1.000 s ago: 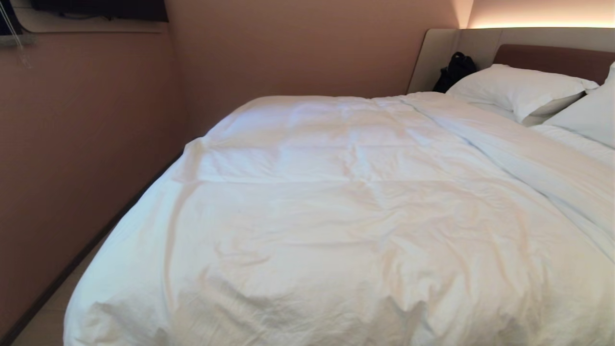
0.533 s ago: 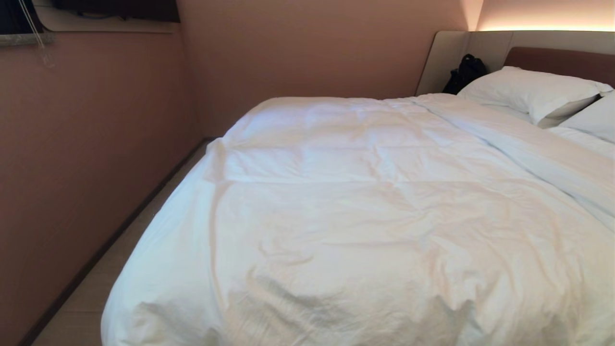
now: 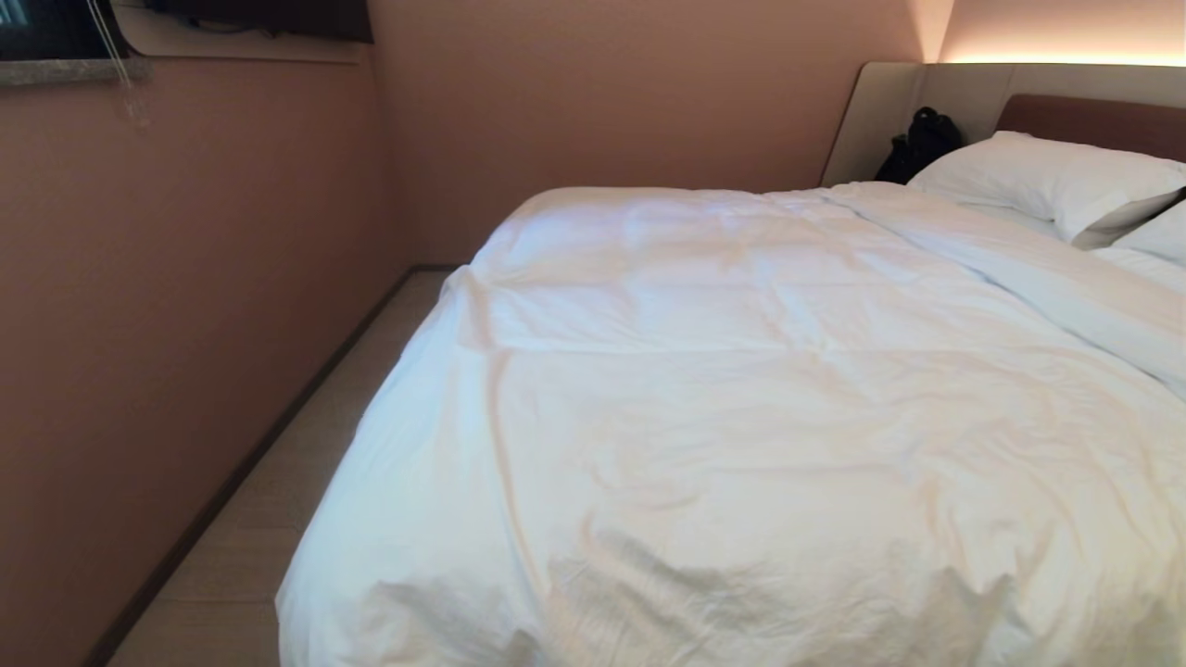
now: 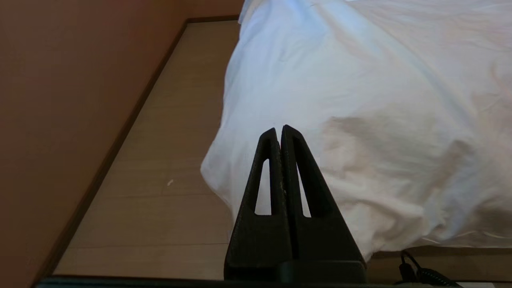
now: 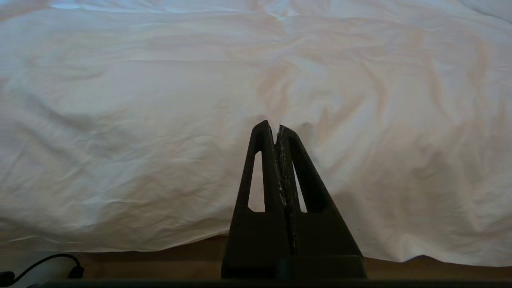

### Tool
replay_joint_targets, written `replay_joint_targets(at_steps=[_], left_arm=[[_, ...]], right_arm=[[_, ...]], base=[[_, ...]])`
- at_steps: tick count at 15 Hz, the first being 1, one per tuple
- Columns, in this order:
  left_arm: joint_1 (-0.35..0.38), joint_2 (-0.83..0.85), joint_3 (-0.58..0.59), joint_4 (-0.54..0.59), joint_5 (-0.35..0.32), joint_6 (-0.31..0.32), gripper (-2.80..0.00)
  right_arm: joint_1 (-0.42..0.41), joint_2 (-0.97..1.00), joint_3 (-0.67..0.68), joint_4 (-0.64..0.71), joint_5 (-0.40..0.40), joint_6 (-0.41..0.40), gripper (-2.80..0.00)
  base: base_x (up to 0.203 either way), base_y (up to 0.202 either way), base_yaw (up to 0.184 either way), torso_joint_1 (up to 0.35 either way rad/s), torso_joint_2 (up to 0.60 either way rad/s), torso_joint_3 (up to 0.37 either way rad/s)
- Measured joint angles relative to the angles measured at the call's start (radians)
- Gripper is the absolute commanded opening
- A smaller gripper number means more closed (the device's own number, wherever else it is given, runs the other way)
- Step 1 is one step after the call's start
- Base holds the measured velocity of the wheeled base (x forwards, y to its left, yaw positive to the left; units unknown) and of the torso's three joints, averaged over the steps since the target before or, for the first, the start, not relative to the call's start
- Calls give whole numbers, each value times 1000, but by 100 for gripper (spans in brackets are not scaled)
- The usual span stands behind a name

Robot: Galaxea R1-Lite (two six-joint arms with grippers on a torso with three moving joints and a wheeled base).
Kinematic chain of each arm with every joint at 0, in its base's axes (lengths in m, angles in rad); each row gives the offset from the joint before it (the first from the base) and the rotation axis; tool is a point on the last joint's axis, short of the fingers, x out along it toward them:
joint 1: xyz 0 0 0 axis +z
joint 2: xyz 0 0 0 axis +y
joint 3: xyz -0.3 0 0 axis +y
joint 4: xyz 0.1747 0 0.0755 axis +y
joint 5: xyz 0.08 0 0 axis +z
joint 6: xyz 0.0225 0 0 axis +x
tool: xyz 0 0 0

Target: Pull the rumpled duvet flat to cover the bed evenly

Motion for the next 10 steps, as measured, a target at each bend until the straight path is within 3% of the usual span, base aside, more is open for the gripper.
replay_joint_targets(at_steps=[10], left_arm=[[-1, 0, 0, 1, 0, 0, -280]], right_arm=[[0, 0, 0, 0, 0, 0, -280]], base=[[0, 198, -1, 3, 3, 3]])
